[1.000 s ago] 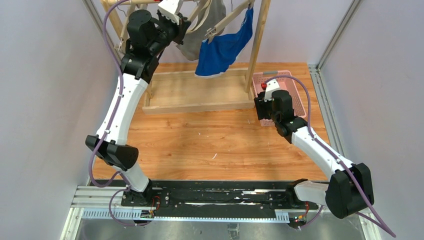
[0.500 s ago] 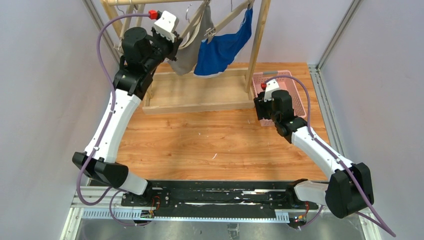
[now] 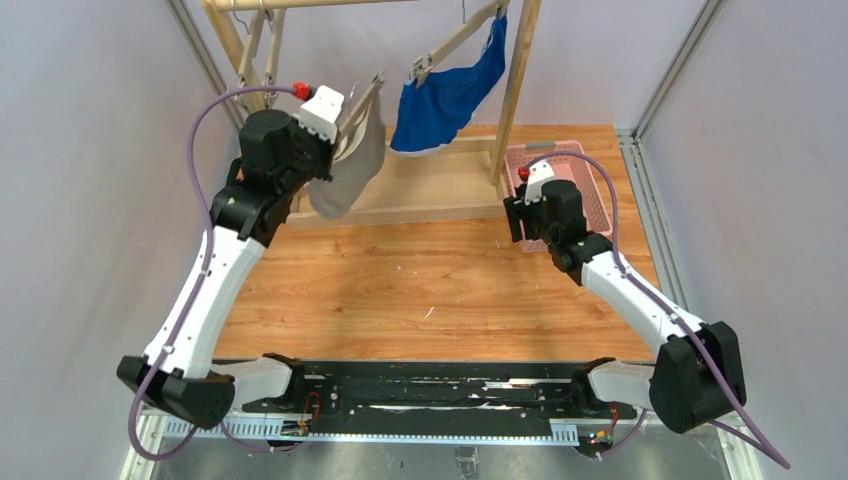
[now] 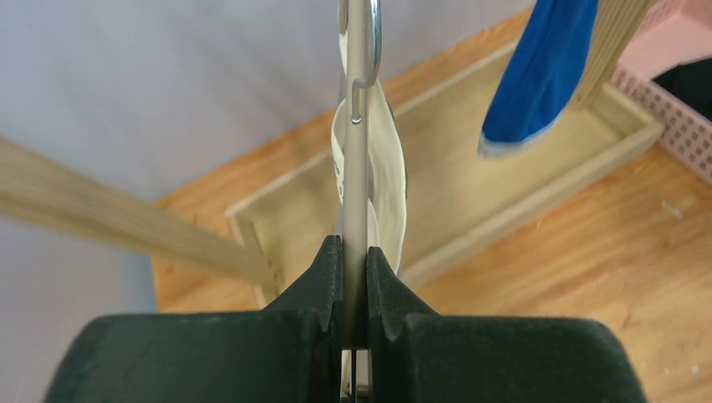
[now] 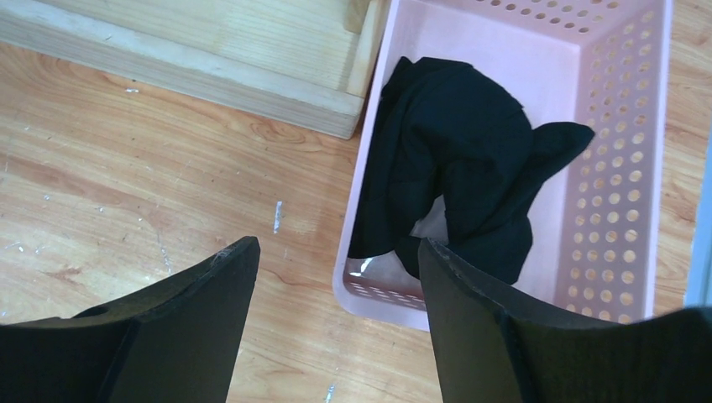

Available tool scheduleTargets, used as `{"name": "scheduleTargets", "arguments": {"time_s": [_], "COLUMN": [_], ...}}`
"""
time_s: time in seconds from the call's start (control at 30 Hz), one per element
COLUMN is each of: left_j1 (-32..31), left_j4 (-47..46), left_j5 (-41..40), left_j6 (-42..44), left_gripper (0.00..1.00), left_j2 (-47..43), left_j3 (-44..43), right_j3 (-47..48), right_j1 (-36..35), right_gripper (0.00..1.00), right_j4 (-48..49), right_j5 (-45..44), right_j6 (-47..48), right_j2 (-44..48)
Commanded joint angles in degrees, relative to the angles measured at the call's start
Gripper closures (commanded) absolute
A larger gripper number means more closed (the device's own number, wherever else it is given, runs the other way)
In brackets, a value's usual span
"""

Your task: Remove the underwear clipped to the hanger

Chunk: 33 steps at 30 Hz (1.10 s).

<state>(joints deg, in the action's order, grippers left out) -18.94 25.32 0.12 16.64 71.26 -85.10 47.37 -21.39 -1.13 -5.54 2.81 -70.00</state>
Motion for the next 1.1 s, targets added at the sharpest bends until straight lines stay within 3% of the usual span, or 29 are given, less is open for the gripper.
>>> {"name": "scheduleTargets", "arguments": {"time_s": [0.0,0.33,0.6,0.83,1.07], "left_j1": [-0.3,-0.3,-0.4,-0.6,-1.3], "left_j4": [8.9,22.7,22.7,19.2,15.0], "left_j5": [-4.9,11.2,23.0,35.8,43.4], "left_j6": [-2.2,-11.9,-14.6,-14.3,-14.2], "left_gripper": [1.0,1.0,1.0,1.0,1.0], "left_j2": [-8.5,-17.7,-25.9,-25.8,-24.1], "left_j3": [3.3,10.3,23.2,24.3,24.3], "right_j3": [1.8,8.8,9.7,8.8,10.7], "right_j1": [-0.9,-0.9,0.0,3.4,3.8], "right_gripper": [0.28,0.26,0.26,0.26,0.22], "right_j4": [2.1,2.2,0.2,6.0,13.6], "right_j5": [4.3,20.3,38.8,65.4,79.7], "right_j6": [-1.4,-2.7,2.3,1.1,-5.9], "right_j2": [-2.1,-8.6,-6.8,-1.4,-2.1]}}
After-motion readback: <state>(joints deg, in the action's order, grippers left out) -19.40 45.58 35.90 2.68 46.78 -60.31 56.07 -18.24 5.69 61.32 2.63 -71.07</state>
